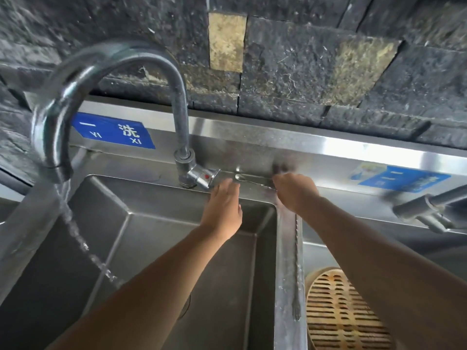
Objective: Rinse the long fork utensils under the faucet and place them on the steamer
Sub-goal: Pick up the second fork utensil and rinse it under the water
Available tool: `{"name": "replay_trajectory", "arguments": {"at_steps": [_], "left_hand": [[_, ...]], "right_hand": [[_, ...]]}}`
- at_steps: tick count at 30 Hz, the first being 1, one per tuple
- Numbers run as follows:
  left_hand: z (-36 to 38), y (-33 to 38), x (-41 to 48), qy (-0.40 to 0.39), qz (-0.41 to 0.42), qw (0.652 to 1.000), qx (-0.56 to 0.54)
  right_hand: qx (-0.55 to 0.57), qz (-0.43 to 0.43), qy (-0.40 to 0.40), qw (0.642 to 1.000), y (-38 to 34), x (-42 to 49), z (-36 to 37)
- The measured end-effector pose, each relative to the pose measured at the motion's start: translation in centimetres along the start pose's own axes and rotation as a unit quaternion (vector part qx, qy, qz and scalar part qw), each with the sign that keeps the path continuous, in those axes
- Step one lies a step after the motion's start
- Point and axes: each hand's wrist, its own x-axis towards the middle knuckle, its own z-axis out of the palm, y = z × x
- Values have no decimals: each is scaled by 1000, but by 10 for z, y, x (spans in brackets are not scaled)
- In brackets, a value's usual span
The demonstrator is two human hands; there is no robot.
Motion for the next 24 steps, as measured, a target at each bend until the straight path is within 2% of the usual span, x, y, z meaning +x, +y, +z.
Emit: {"name": "replay_trajectory", "arguments": {"at_steps": [5, 11, 16, 24], "left_hand": [[24, -6, -6, -61, -38, 995, 67], [44, -13, -13, -62, -33, 995, 66], [40, -14, -14, -87, -30, 992, 85], [-17, -2, -11, -226, -29, 967, 115]], "right_hand": [[-68, -31, -15, 997, -2, 9, 1], [-84, -65, 13, 994, -3, 17, 3], [-118, -55, 1, 992, -1, 10, -9], [-112, -43, 0, 993, -8, -35, -58]]}}
